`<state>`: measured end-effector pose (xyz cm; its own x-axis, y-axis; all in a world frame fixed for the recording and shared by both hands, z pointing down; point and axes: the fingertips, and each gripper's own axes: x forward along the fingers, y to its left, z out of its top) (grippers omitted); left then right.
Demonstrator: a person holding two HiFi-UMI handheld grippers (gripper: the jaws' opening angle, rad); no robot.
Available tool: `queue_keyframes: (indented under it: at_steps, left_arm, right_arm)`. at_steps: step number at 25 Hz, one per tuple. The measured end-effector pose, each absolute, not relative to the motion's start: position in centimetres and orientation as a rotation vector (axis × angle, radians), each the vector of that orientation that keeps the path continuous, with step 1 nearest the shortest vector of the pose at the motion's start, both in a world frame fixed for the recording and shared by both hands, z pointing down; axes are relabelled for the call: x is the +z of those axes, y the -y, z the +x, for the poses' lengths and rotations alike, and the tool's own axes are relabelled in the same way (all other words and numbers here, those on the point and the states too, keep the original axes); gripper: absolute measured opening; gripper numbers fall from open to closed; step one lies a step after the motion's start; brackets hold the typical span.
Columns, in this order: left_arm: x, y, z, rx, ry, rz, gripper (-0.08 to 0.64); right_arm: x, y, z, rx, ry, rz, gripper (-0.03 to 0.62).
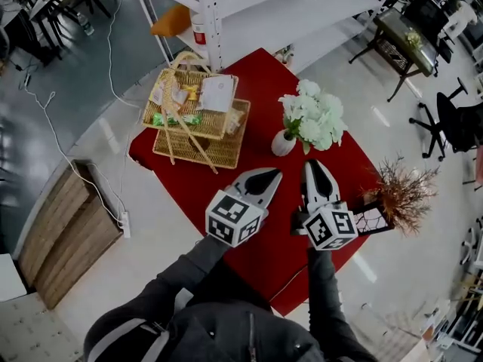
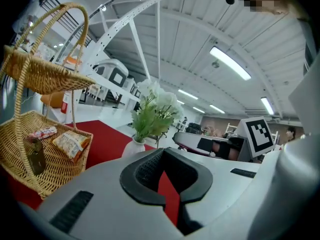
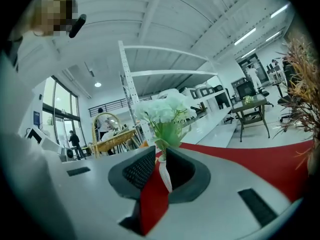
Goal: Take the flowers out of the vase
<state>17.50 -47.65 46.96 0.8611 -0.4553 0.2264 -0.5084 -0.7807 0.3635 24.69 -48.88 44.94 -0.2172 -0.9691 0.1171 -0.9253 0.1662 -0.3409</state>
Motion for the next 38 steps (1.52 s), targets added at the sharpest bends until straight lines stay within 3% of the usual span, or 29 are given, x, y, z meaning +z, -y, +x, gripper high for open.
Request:
queue_keyframes:
  at_steps: [1,3,6,11,24,29,38]
  left_arm:
    - [47.1,48.2,17.7,0.174,0.715,2.614,0.009]
    - [47.5,49.3,17.9,0.172,0.724,2.608,0.009]
    - [47.8,50.9,18.1,0.164,0.751,2.597,0.009]
    - [48.0,53.4,18.6,0.15,0.783,2.593,0.009]
    - [48.7,57.1,19.9,0.118,0.758,2.587,0.009]
    - [48.9,57.6,19.8,0.114,0.757,2.58,0.009]
    - [49.0,57.5,19.8,0.12,0.76,2.561,0.009]
  right_arm:
    - [45.1,49.4,25.0,-0.52,-2.293,-1.867,0.042]
    - [45.4,50.4,25.3,-0.52,-2.28,-1.823,0.154]
    - [45.6,51.8,25.6,-0.476,-2.268,-1.801,0.19]
    - [46.3,54.0,25.2,-0.425,-2.295,-1.78,0.196]
    - [46.7,57.4,24.8,-0.373,-2.337,-1.821,0.192]
    - [46.5,57.5,24.6,-0.363,-2.348,-1.824,0.096]
    - [46.4,57.1,24.4,-0.315,-2.388,-1.833,0.046]
